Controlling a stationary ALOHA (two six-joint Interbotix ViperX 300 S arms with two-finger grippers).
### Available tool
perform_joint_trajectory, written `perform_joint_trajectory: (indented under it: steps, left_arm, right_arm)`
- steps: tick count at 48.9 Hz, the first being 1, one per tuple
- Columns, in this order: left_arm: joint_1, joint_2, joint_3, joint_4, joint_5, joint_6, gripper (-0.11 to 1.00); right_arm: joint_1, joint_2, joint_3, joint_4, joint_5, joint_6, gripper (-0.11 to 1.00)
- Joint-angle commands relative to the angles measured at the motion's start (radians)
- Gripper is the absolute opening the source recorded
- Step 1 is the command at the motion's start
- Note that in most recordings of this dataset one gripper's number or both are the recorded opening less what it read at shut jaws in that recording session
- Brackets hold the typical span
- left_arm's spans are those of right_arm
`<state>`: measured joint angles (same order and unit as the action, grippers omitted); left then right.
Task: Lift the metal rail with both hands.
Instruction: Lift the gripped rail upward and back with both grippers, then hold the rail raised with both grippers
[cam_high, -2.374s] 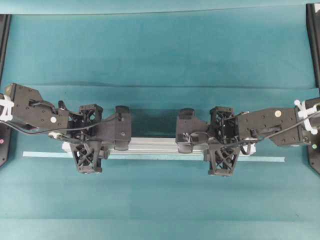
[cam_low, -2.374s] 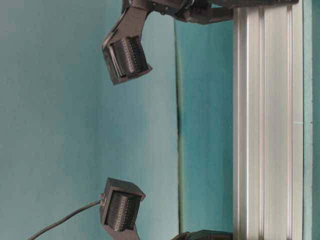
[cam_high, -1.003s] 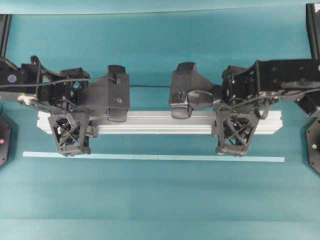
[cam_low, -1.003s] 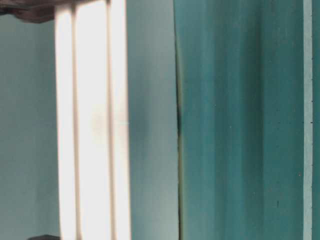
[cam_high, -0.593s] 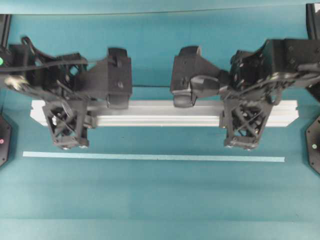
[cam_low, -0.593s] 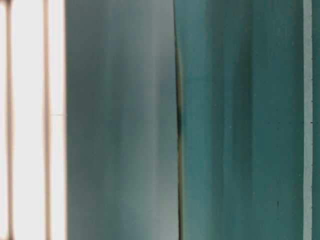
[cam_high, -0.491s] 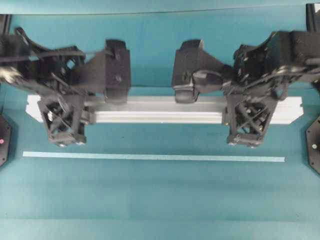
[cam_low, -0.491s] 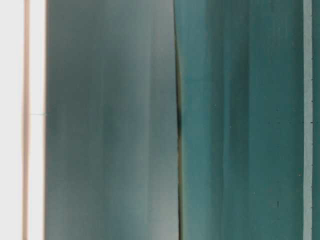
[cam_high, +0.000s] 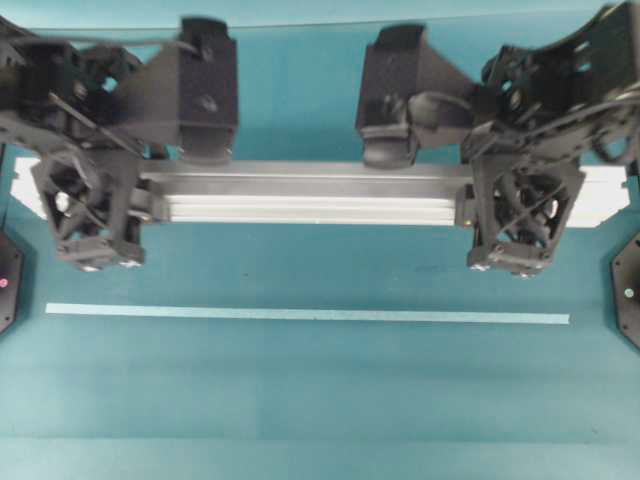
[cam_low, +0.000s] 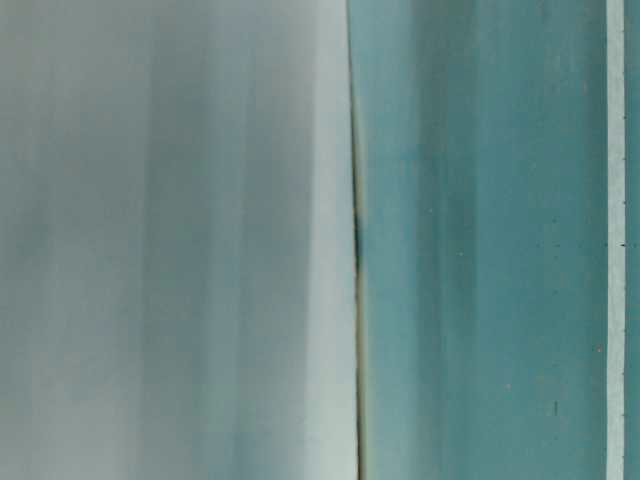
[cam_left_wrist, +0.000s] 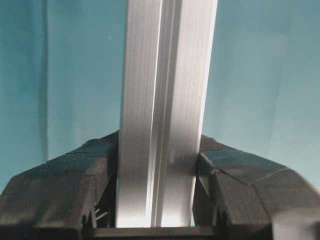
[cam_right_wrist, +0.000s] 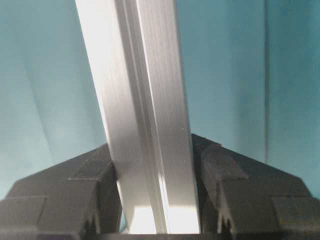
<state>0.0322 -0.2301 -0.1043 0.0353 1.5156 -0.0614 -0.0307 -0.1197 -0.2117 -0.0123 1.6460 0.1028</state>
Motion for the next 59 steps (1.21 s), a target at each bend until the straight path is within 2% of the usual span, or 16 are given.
perform_joint_trajectory:
  steps: [1,7,18,52,59]
  left_arm:
    - [-0.002,-0.005,-0.071,-0.003,0.006,-0.003,0.36]
    - [-0.005,0.014,-0.117,-0.003,0.015,-0.003,0.36]
    - [-0.003,0.035,-0.169,-0.003,0.026,0.002,0.36]
    - [0.0,0.034,-0.16,-0.003,0.028,0.006,0.36]
    - [0.003,0.031,-0.101,-0.005,0.025,0.005,0.36]
  right_arm:
    - [0.003,-0.006,-0.081,-0.008,-0.006,0.021,0.39]
    - [0.002,-0.008,-0.112,-0.014,-0.002,0.021,0.39]
    - [0.003,-0.011,-0.112,-0.017,-0.002,0.021,0.39]
    - [0.002,-0.012,-0.077,-0.017,-0.005,0.018,0.39]
    - [0.002,-0.012,-0.017,-0.017,-0.006,0.018,0.39]
